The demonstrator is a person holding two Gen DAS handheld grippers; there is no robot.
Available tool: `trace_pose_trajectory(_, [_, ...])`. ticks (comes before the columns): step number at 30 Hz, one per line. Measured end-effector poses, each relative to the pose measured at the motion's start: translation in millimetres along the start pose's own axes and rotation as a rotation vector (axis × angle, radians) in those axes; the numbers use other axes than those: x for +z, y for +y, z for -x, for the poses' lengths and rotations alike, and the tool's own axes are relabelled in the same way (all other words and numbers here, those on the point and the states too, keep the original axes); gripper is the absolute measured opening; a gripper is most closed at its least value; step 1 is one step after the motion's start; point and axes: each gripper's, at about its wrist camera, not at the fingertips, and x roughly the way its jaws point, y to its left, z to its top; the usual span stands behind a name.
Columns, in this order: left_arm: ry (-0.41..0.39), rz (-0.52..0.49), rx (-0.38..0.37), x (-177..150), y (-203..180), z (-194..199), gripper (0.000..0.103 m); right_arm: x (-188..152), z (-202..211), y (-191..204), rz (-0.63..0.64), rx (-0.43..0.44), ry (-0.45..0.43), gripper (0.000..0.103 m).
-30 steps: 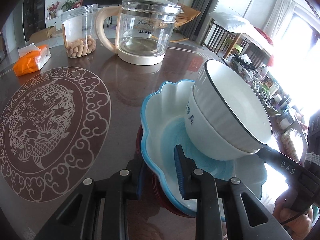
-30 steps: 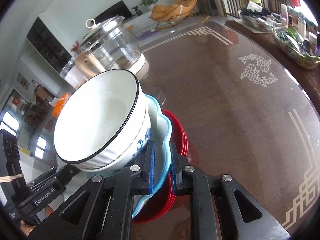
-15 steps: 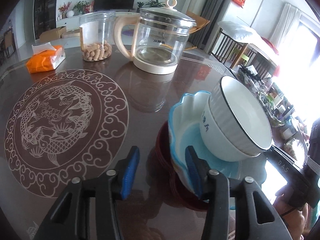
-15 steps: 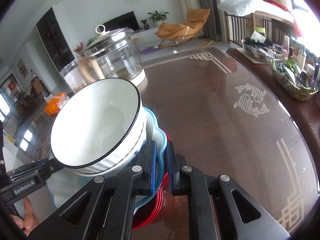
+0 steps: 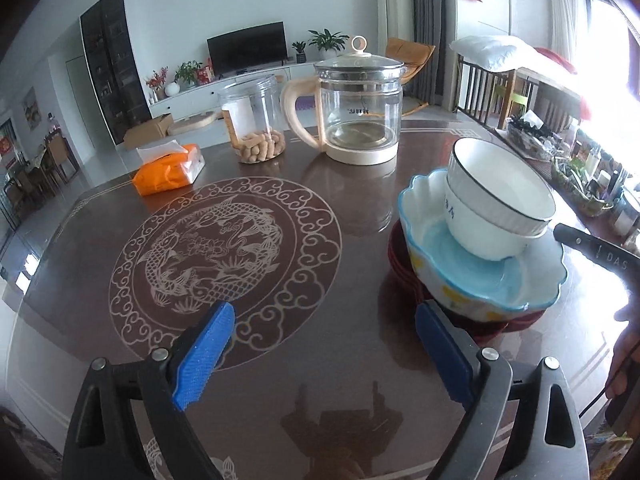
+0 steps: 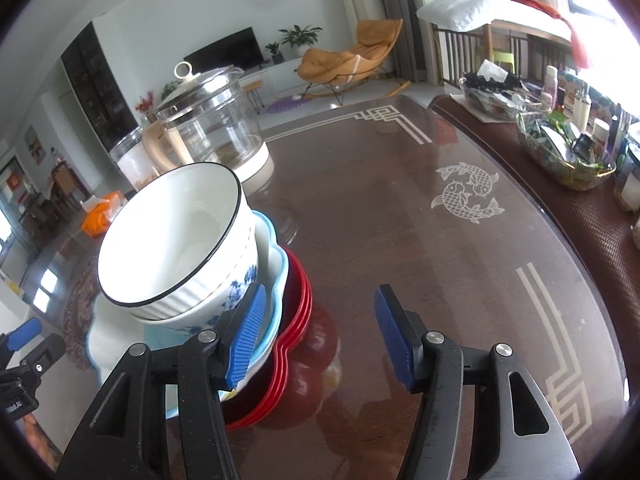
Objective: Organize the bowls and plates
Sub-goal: 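Lower the bowl stack onto the red plate stack and open both grippers, then withdraw both grippers from the stacked dishes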
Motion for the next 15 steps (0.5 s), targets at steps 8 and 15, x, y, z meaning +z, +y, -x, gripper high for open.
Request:
trace_pose_trajectory(8, [0.024, 0.064, -0.025, -28, 8, 42, 0.092, -35, 54, 10, -0.026, -0.075, 0.004, 0.070])
trace_pose_trajectory(15, [0.026, 0.136, -0.106, -49, 13, 77, 0.092, -83, 104, 39, -0.065, -0.074, 0.007, 0.070])
